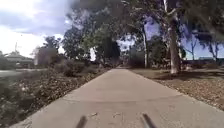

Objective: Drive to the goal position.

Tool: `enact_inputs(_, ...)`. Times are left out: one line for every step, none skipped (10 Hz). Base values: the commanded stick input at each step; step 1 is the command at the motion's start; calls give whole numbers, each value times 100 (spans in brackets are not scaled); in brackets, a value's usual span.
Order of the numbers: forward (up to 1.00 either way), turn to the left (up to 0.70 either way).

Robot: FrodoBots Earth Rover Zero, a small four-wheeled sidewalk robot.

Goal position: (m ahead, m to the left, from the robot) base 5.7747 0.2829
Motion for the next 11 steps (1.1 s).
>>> enact_inputs(100, -40)
enact_inputs(100, -33)
enact_inputs(100, 0)
enact_inputs(100, 0)
enact_inputs(100, 0)
enact_inputs(100, 0)
enact_inputs(100, 0)
enact_inputs(100, 0)
enact_inputs(100, 0)
enact_inputs(100, 0)
enact_inputs(100, 0)
